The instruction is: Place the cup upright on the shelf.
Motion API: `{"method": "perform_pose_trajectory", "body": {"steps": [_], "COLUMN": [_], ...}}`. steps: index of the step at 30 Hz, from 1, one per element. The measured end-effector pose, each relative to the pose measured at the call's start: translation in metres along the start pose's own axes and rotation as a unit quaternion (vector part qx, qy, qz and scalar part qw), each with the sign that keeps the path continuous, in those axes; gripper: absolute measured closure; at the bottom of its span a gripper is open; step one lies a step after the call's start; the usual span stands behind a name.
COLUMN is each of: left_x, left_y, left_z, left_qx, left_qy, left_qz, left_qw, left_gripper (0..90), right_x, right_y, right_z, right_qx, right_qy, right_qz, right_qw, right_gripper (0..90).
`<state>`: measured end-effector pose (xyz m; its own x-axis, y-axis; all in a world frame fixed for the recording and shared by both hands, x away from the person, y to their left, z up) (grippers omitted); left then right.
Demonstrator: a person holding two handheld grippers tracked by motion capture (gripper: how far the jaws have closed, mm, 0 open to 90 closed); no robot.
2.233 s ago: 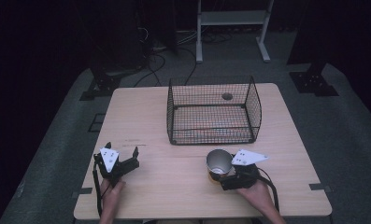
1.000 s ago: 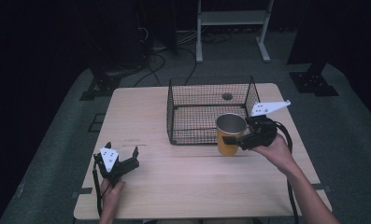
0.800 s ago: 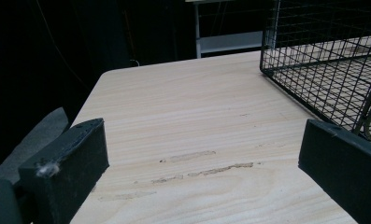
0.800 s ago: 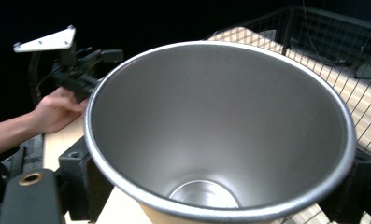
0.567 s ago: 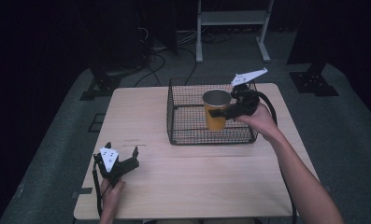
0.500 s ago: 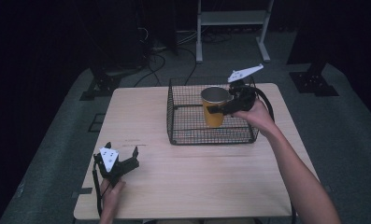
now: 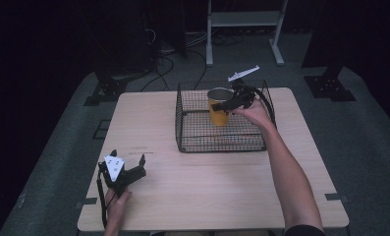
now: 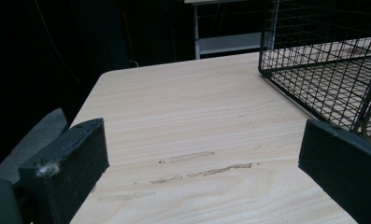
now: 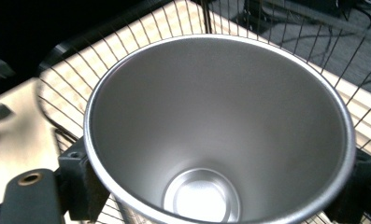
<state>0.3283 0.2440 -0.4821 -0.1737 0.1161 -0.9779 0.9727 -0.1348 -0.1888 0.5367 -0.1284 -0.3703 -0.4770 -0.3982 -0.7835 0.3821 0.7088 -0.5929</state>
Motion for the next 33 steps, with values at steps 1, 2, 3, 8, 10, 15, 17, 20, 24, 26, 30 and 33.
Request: {"method": "perform_pose_trajectory", "body": {"steps": [1, 2, 3, 8, 10, 15, 17, 20, 24, 26, 30, 33], "left_x": [0.0, 0.0, 0.0, 0.0, 0.0, 0.0, 0.0, 0.0, 0.0, 0.0, 0.0, 0.0], "left_y": [0.0, 0.0, 0.0, 0.0, 0.0, 0.0, 0.0, 0.0, 0.0, 0.0, 0.0, 0.0], "left_z": [0.0, 0.0, 0.0, 0.0, 0.0, -0.001, -0.001, 0.0, -0.001, -0.001, -0.001, -0.001], "left_qx": [0.0, -0.001, -0.001, -0.001, -0.001, 0.0, 0.0, -0.001, -0.001, -0.001, -0.001, -0.001], "left_qy": [0.0, 0.0, -0.001, -0.002, -0.002, -0.005, -0.005, -0.003, -0.005, -0.005, -0.003, -0.004], "left_qz": [0.0, 0.0, 0.001, 0.002, 0.002, 0.003, 0.003, 0.004, 0.003, 0.003, 0.004, 0.003], "left_qw": [1.0, 1.0, 1.0, 1.0, 1.0, 1.0, 1.0, 1.0, 1.0, 1.0, 1.0, 1.0], "left_gripper": [0.8, 0.8, 0.8, 0.8, 0.8, 0.8, 0.8, 0.8, 0.8, 0.8, 0.8, 0.8], "right_x": [0.001, 0.002, 0.003, 0.006, 0.007, 0.014, 0.016, 0.016, 0.018, 0.02, 0.02, 0.02], "right_y": [0.004, 0.007, 0.01, 0.023, 0.028, 0.038, 0.042, 0.046, 0.051, 0.053, 0.053, 0.053], "right_z": [0.001, 0.001, 0.002, 0.007, 0.008, 0.013, 0.013, 0.012, 0.012, 0.012, 0.012, 0.009], "right_qx": [0.002, 0.001, -0.002, 0.006, 0.009, 0.011, 0.017, 0.023, 0.029, 0.03, 0.03, 0.032], "right_qy": [0.0, -0.001, 0.0, 0.003, 0.002, 0.009, 0.006, 0.001, -0.004, -0.002, -0.003, -0.007], "right_qz": [-0.007, -0.009, -0.01, -0.026, -0.031, -0.047, -0.059, -0.063, -0.078, -0.081, -0.078, -0.082], "right_qw": [1.0, 1.0, 0.9999, 0.9996, 0.9995, 0.9988, 0.9981, 0.9977, 0.9965, 0.9963, 0.9965, 0.9961], "right_gripper": [13.5, 13.6, 13.5, 13.4, 13.1, 13.0, 12.8, 12.7, 12.7, 12.7, 12.7, 12.5]}}
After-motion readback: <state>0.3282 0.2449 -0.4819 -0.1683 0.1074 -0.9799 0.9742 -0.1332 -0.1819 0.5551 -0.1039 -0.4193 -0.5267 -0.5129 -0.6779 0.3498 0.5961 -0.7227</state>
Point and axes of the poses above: each handheld gripper's, and its own axes: y roughly forward along the jaws, x roughly out of its underside, z roughly to its right, the point moved 3 cm from there along y, roughly forward along the jaws, and after that the axes turned 2 degrees about z, right-handed, at the moved point
